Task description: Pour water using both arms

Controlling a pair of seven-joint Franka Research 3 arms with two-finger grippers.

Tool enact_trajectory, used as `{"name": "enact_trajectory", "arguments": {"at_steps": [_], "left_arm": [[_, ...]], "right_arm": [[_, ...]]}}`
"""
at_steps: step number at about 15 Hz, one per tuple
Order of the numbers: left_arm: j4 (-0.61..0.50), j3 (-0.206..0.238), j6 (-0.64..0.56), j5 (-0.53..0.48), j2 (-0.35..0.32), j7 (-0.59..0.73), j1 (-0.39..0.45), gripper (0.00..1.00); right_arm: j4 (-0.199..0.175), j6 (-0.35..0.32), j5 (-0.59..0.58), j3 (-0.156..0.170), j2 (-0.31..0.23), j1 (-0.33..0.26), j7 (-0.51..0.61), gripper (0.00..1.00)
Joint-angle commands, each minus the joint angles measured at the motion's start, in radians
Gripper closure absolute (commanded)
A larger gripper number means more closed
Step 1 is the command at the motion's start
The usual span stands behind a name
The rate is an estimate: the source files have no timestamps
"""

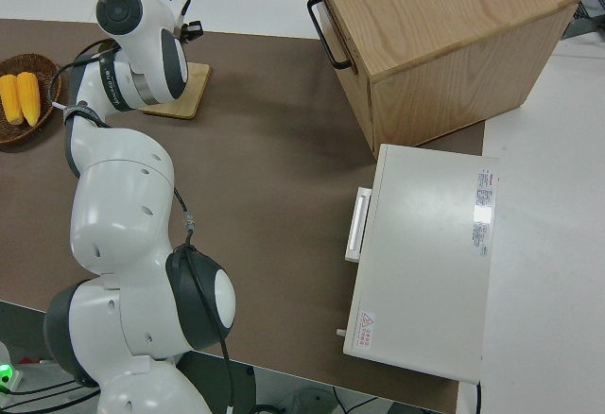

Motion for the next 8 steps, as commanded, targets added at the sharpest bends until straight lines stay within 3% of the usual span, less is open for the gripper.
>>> {"name": "enact_trajectory", "arguments": {"at_steps": [1, 8], "left_arm": [[-0.048, -0.002, 0.047, -0.101, -0.009, 0.101, 0.009, 0.00], [-0.048, -0.002, 0.094, -0.150, 0.023, 0.150, 0.003, 0.00]], "right_arm": [[0.037, 0.007, -0.006, -0.001, 0.023, 0.009, -0.004, 1.000], [0.037, -0.037, -0.006, -0.013, 0.009, 0.004, -0.006, 1.000]]}}
